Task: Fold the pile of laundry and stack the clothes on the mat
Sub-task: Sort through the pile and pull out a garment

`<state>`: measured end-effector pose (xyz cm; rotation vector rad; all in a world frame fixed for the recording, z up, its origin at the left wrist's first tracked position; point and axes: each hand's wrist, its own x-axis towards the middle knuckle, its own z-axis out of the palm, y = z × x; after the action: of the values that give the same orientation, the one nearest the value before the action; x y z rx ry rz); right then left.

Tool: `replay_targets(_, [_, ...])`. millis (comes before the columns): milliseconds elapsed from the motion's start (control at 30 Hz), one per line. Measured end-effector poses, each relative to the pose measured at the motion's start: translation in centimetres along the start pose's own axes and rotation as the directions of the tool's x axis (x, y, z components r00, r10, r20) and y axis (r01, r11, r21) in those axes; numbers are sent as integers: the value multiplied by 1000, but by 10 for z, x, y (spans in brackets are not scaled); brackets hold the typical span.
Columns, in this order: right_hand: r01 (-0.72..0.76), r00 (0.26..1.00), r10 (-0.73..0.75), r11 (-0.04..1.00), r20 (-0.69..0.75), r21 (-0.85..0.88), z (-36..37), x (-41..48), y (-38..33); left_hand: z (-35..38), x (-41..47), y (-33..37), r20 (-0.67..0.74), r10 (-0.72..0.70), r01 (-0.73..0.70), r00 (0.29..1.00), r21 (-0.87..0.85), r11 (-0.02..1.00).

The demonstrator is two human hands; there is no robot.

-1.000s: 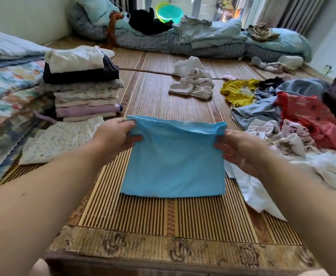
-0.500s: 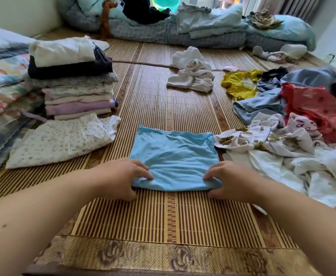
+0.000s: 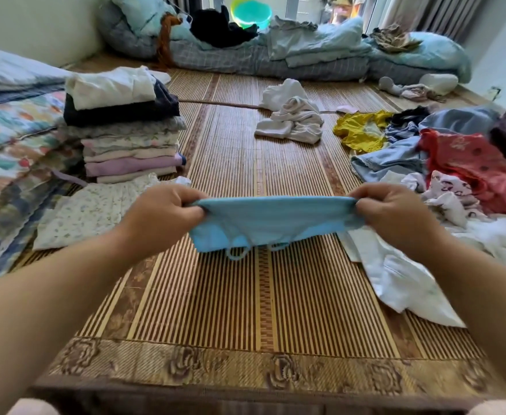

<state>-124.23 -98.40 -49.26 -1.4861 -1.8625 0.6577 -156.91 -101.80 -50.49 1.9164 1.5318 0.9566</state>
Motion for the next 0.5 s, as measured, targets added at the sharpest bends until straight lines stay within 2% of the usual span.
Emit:
replay_targets(133, [-8,1000,17,948,-25,319,-22,-1,-28,-23,0,25,-147,45,-88,988,-298,950])
replay_targets(200, [-38,997,61,901,-39,432,-29,4,-37,-29,6,29,-152,-28,-51,988,-497,867])
replay_targets(267, [-68,993,105,864,-46,499,-29,10,-39,-31,15,25,-131,-136,30,982,-603,797])
replay_targets(400, [-172,978,208,878,-33,447,-6,27,-22,-17,30,1,-59,-249,172,967,-569,804])
replay_targets(500, [-244,965,262,900,-1,361,17,33,0,2,39,-22,-79,-320,247,944,-474,845])
